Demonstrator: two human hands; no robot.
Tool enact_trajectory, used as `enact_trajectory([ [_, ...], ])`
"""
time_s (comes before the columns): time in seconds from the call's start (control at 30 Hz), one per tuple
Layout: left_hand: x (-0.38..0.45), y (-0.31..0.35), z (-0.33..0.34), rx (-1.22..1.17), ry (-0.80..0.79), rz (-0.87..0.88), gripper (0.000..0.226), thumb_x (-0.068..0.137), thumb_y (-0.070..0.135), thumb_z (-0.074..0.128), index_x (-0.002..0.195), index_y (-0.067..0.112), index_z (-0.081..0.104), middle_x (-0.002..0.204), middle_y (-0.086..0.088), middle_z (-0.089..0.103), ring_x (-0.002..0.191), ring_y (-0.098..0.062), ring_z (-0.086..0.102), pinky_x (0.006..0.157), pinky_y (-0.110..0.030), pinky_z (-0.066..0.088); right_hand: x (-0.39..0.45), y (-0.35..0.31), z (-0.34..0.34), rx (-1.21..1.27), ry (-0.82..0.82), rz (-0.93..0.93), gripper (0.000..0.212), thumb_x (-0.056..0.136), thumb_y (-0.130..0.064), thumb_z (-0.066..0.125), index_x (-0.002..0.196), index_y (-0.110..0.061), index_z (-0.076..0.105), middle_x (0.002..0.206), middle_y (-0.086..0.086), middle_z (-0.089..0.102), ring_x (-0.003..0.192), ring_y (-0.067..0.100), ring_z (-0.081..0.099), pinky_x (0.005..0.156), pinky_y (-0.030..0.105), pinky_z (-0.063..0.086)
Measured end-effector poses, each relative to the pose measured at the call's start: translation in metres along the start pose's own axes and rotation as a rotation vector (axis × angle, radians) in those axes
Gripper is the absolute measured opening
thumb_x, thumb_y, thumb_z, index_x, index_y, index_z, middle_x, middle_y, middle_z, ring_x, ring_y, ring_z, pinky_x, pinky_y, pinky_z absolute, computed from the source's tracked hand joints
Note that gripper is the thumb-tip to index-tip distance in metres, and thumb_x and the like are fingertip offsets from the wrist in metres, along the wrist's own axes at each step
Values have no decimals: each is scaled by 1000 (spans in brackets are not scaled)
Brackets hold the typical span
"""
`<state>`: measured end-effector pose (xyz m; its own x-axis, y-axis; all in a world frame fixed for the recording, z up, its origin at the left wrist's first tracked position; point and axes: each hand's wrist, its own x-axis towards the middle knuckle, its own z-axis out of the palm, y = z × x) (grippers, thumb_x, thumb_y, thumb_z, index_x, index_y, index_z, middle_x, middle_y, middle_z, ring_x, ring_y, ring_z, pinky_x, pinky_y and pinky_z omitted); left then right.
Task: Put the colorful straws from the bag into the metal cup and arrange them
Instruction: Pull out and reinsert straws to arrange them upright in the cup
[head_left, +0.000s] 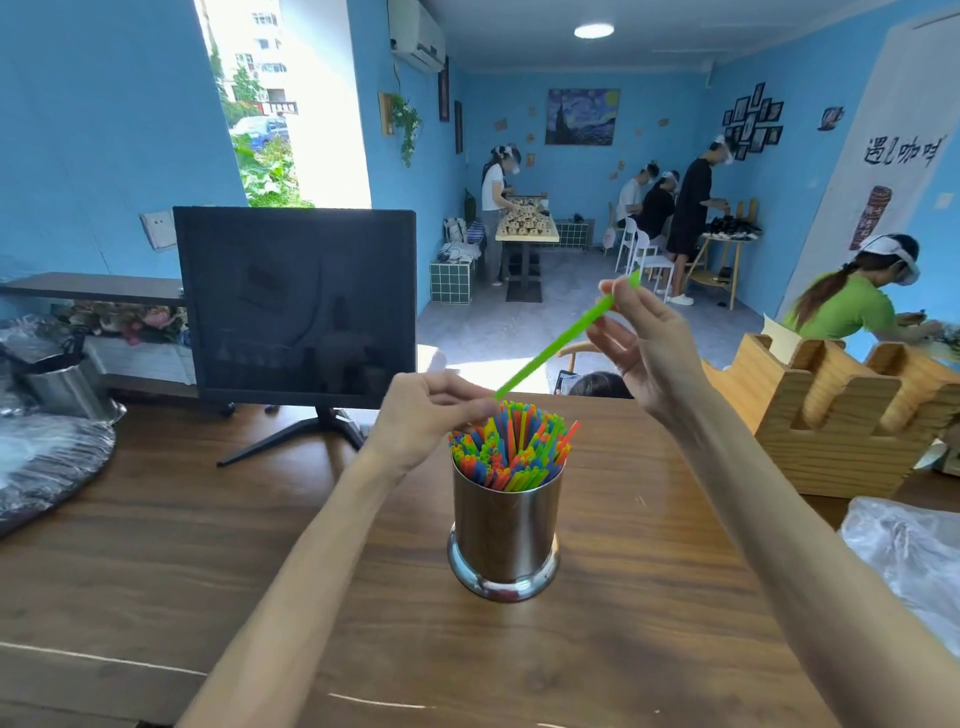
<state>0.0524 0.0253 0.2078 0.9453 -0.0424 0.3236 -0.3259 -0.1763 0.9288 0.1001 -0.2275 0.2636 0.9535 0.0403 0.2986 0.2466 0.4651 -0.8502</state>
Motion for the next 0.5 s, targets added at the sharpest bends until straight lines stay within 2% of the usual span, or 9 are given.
enact_trajectory([
  [0.07, 1, -6, 6, 138, -13, 58, 14, 75, 17, 90, 79, 27, 81, 81, 1, 78, 73, -9, 73, 67, -20, 57, 3, -3, 9, -129, -4, -79, 16, 91, -26, 71, 96, -12, 76, 87, 0, 74, 80, 18, 73, 72, 26, 60],
  [0.17, 4, -14, 11, 264, 64, 97, 8, 80, 29, 88, 82, 32, 81, 74, 16, 73, 67, 2, 63, 60, -13, 49, 4, -5, 16, -338, 17, -261, 13, 97, -15, 68, 110, -13, 72, 90, 6, 73, 79, 22, 75, 71, 32, 62],
  [0.3, 7, -23, 10, 287, 159, 54, 14, 90, 25, 78, 86, 38, 76, 80, 20, 72, 80, 7, 64, 62, -7, 48, 0, 8, 17, -668, -15, -459, 39, 95, -12, 71, 130, -26, 59, 92, 11, 70, 74, 22, 75, 63, 29, 62],
  [0.4, 10, -27, 12, 311, 156, 7, 16, 94, 22, 73, 91, 37, 76, 90, 16, 73, 83, 5, 65, 62, -8, 49, -8, 28, 14, -846, -75, -478, 32, 94, -19, 73, 121, -30, 61, 90, 6, 69, 70, 18, 74, 62, 33, 62],
  [0.43, 11, -28, 12, 315, 150, -10, 14, 95, 22, 72, 94, 35, 77, 92, 14, 73, 85, 0, 66, 66, -11, 50, -10, 35, 13, -907, -100, -459, 24, 93, -23, 74, 114, -29, 64, 88, 0, 69, 69, 15, 73, 63, 34, 62],
  [0.5, 14, -31, 11, 307, 148, -34, 12, 96, 21, 71, 97, 31, 78, 95, 10, 75, 91, -6, 68, 75, -21, 54, -13, 49, 10, -1042, -153, -439, 11, 89, -29, 78, 98, -24, 72, 81, -15, 70, 67, 4, 70, 66, 29, 57],
])
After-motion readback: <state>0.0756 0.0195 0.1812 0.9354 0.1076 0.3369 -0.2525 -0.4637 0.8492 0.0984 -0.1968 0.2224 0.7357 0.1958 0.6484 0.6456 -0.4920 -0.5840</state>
